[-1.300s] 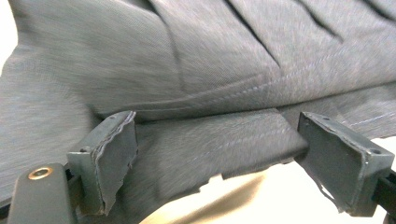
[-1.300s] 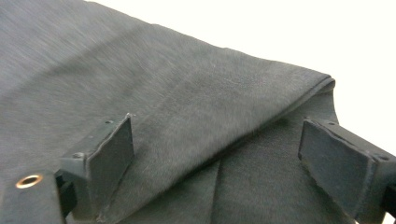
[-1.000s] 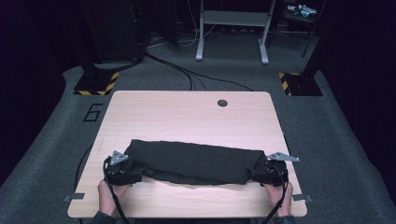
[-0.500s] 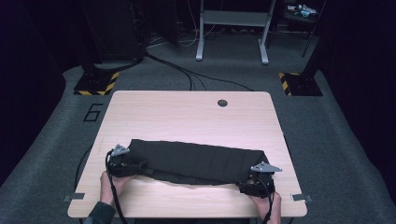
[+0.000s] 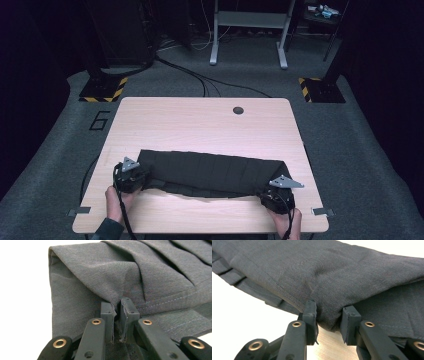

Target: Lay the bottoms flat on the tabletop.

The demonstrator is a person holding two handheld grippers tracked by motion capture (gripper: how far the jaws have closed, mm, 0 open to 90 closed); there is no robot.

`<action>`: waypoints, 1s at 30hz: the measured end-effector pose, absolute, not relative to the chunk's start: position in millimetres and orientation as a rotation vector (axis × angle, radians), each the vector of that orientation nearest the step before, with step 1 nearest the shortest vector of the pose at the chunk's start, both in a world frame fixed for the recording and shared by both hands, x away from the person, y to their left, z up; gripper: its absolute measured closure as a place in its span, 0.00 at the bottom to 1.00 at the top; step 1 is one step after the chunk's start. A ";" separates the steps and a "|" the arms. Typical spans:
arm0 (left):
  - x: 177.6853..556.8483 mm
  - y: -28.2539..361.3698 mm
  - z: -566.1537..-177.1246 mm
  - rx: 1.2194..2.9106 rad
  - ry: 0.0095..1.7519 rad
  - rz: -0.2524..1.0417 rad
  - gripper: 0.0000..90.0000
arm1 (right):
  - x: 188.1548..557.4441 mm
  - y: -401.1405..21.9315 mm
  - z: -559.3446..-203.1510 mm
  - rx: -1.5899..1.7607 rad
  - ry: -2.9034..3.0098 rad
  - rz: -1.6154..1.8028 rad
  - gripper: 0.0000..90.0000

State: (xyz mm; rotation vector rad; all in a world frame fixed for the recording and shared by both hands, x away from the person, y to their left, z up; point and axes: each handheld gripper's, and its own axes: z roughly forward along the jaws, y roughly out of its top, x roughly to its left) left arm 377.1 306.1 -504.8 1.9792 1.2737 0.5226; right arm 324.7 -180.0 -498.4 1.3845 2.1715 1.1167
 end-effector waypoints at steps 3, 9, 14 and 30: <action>373.9 308.7 -500.4 1.974 1.256 0.510 0.92 | 322.9 -181.4 -496.6 1.372 2.158 1.133 0.78; 369.4 310.9 -488.0 1.959 1.230 0.518 0.92 | 323.2 -183.9 -485.8 1.346 2.135 1.150 0.81; 371.1 312.9 -479.0 1.942 1.219 0.516 0.92 | 328.1 -185.6 -474.7 1.317 2.130 1.163 0.83; 387.8 313.0 -454.3 1.951 1.176 0.534 0.92 | 360.2 -187.0 -445.5 1.282 2.114 1.169 0.86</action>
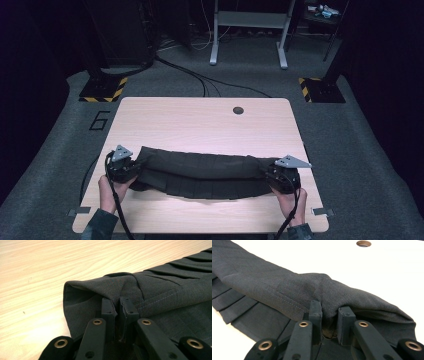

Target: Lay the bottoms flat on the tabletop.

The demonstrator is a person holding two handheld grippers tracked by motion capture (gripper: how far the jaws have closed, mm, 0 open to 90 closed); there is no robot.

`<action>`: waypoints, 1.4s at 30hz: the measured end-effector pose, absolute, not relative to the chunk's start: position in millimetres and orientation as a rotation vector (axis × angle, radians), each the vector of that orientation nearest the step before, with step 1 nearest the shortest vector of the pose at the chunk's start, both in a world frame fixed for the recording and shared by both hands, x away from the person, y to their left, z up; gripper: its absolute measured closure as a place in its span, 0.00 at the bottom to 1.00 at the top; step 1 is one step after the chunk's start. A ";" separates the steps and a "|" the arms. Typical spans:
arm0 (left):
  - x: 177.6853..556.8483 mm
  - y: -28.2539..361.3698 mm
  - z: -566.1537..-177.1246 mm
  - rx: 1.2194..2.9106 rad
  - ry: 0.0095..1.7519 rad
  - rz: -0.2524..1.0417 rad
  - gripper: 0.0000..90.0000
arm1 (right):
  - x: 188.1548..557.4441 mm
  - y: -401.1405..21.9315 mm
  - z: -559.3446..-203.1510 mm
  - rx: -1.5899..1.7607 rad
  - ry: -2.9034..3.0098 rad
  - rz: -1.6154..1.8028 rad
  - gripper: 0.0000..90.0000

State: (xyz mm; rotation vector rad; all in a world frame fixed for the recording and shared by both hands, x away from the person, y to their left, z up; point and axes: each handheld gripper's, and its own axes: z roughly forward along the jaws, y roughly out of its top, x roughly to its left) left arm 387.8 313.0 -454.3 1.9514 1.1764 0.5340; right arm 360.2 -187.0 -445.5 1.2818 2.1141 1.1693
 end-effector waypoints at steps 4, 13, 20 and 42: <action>392.8 314.0 -450.5 1.961 1.171 0.524 0.92 | 367.4 -187.9 -442.3 1.283 2.111 1.171 0.86; 405.6 314.8 -465.7 2.070 1.190 0.413 0.76 | 380.1 -192.1 -443.4 1.320 2.101 1.148 0.87; 408.7 303.1 -477.7 2.110 1.208 0.318 0.56 | 383.5 -194.5 -447.4 1.336 2.109 1.135 0.87; 405.8 299.5 -462.5 2.140 1.121 0.401 0.93 | 388.4 -193.4 -440.6 1.323 2.111 1.123 0.87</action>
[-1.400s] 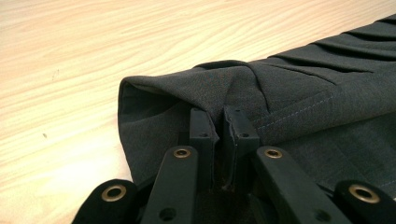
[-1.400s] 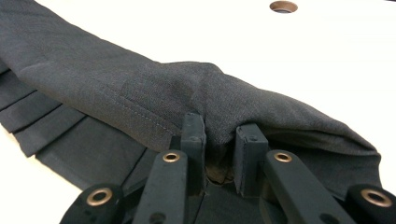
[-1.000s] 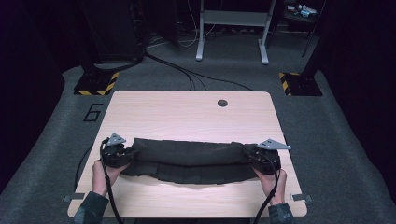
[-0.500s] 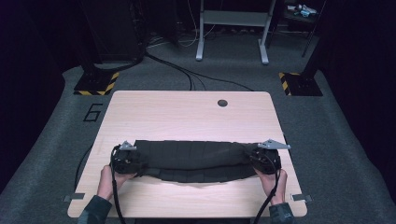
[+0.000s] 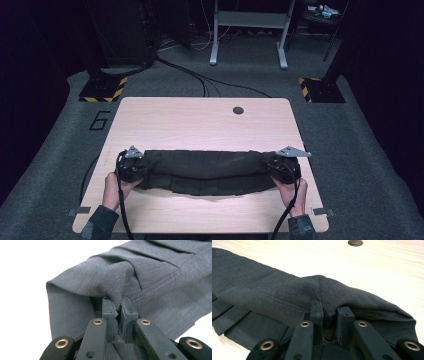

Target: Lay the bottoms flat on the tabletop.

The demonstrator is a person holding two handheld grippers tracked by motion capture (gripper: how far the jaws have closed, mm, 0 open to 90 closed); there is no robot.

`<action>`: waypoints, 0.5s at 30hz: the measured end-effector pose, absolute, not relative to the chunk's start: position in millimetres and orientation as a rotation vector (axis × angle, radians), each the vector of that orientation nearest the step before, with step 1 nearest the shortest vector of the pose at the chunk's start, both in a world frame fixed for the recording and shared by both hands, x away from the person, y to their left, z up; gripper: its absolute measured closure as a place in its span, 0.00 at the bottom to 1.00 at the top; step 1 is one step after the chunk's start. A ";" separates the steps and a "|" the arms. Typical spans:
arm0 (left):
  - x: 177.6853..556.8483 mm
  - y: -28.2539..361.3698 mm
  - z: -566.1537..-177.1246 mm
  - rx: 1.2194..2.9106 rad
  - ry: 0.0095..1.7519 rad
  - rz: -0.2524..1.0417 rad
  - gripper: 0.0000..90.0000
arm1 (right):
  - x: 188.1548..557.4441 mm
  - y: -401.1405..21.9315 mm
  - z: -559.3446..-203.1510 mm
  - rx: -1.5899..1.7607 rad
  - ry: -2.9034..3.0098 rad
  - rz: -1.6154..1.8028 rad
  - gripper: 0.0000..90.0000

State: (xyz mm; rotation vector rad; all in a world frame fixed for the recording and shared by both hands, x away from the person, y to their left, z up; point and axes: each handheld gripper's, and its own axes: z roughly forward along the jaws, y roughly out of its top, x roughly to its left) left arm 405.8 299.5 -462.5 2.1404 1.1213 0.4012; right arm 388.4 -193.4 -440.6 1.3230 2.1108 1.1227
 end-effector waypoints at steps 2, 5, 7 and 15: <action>410.8 300.6 -455.2 2.128 1.114 0.412 0.93 | 391.5 -194.0 -437.9 1.323 2.111 1.121 0.87; 421.9 300.7 -444.7 2.108 1.115 0.424 0.93 | 399.7 -195.0 -431.9 1.325 2.109 1.120 0.87; 432.7 300.3 -438.4 2.108 1.112 0.437 0.93 | 409.1 -195.6 -427.1 1.329 2.117 1.114 0.87; 502.2 291.1 -430.9 2.039 1.258 0.473 0.93 | 486.1 -195.3 -416.3 1.482 2.116 1.041 0.82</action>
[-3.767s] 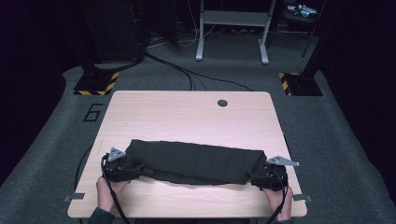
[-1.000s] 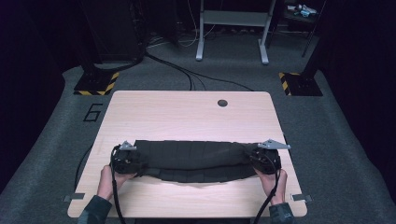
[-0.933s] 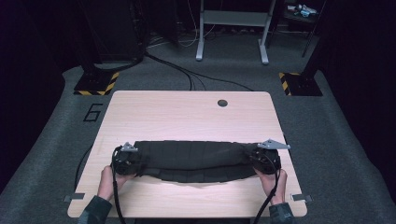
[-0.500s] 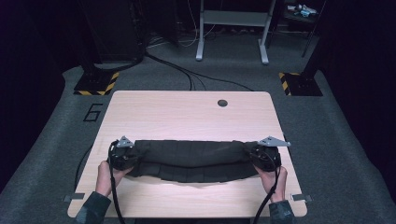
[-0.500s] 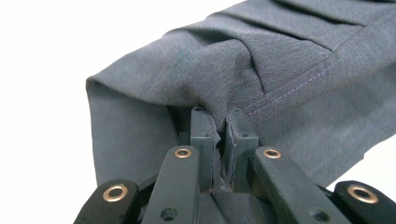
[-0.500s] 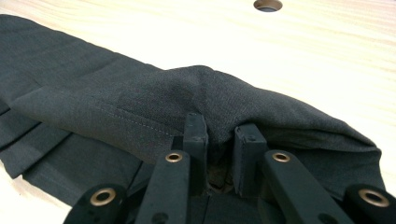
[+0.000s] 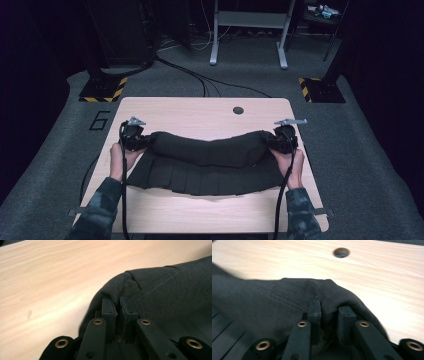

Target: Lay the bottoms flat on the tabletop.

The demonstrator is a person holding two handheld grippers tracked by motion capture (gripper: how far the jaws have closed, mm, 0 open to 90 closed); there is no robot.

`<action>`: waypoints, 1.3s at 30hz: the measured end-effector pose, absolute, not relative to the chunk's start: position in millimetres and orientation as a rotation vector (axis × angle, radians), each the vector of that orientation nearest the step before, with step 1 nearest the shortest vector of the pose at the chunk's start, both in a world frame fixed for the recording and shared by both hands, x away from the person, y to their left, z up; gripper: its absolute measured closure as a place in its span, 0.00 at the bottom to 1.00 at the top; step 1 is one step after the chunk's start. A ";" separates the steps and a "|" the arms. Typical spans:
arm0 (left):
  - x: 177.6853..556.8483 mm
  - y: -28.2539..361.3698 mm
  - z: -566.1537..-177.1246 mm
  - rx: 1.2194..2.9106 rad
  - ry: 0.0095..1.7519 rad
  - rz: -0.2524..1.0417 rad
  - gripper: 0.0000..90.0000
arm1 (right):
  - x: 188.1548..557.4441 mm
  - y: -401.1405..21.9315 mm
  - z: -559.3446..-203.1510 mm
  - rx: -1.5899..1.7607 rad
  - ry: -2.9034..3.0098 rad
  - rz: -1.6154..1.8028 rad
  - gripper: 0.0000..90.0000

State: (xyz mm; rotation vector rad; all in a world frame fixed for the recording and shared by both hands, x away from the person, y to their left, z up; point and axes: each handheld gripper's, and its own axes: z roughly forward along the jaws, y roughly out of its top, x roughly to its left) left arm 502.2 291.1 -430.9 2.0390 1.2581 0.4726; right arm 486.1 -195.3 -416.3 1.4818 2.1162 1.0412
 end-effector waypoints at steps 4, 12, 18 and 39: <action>520.4 284.8 -436.6 2.005 1.353 0.498 0.67 | 516.2 -191.5 -421.2 1.580 2.046 0.961 0.64; 502.5 280.4 -457.1 2.071 1.312 0.434 0.32 | 498.3 -198.2 -438.9 1.592 2.093 0.930 0.33; 498.4 282.0 -482.6 2.120 1.309 0.372 0.21 | 487.3 -199.8 -477.1 1.632 2.171 0.870 0.18; 473.5 280.5 -515.2 2.168 1.314 0.427 0.10 | 469.1 -192.7 -514.8 1.586 2.212 0.713 0.00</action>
